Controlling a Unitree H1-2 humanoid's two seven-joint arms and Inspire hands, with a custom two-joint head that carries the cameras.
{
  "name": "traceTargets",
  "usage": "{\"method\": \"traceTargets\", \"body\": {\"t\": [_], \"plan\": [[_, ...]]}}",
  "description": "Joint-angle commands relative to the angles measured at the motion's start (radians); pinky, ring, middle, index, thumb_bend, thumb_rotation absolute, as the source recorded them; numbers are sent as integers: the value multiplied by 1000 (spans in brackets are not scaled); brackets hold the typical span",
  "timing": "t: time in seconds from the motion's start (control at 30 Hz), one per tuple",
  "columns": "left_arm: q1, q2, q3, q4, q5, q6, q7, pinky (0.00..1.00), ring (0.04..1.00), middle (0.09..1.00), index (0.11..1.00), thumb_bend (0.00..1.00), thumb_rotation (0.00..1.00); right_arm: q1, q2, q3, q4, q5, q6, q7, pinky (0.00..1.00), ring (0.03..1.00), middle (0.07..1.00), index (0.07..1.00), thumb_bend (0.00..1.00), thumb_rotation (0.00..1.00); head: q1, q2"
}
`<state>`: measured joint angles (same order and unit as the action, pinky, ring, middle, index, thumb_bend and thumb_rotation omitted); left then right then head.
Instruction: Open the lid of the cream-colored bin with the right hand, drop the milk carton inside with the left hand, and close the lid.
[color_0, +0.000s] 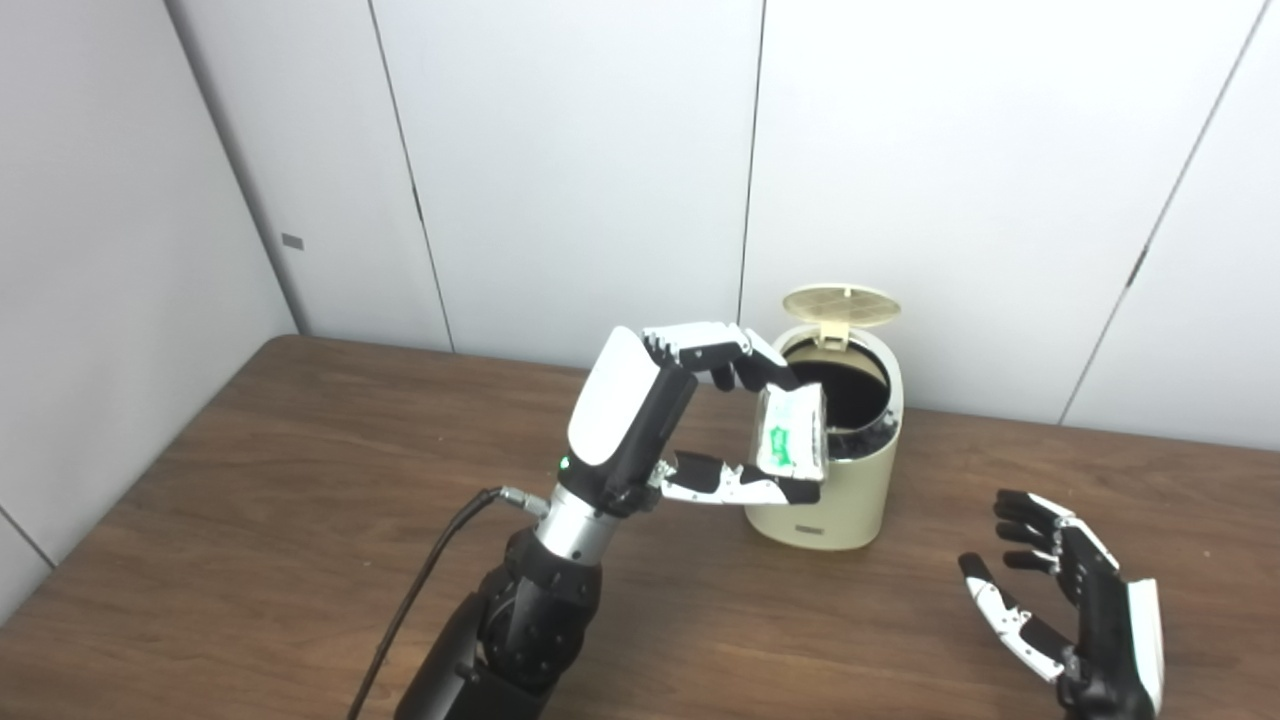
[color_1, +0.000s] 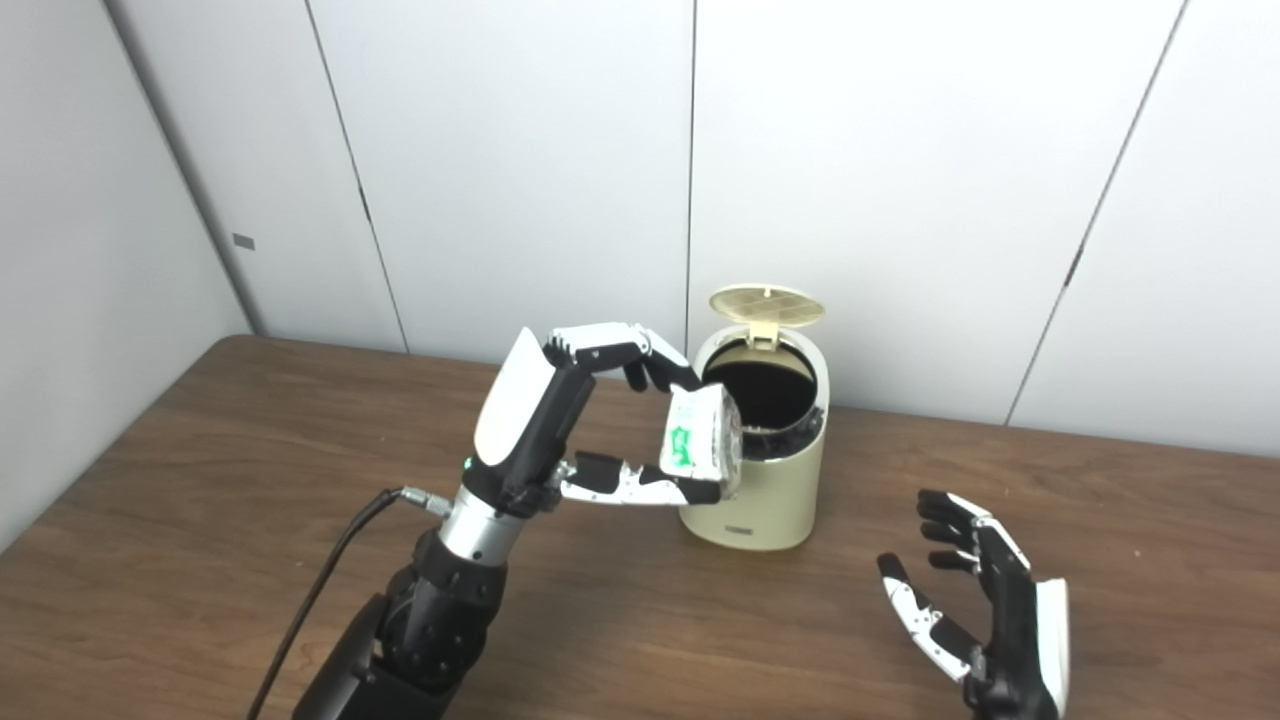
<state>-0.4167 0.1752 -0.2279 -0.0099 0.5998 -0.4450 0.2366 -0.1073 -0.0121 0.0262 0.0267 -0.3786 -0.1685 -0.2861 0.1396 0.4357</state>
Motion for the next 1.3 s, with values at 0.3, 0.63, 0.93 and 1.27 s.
{"method": "traceTargets", "body": {"t": [0.3,0.63,0.93,1.27], "plan": [[-160,51,-86,71,76,-25,180,353,459,493,464,504,0,15,11,14,32,-7,-41,-17,583,678,705,705,241,160,-15,7],[-229,72,-108,139,91,-24,234,316,414,513,493,502,0,29,20,20,-3,-31,13,-15,563,664,697,709,239,260,-30,12],[-273,102,-148,183,104,-25,289,300,403,509,502,501,0,31,23,30,-8,-48,17,-21,554,653,692,705,236,206,-42,8],[-321,143,-209,244,118,-25,364,325,418,505,493,503,0,33,32,44,-6,-60,19,-30,484,616,681,700,240,112,-65,2]]}}
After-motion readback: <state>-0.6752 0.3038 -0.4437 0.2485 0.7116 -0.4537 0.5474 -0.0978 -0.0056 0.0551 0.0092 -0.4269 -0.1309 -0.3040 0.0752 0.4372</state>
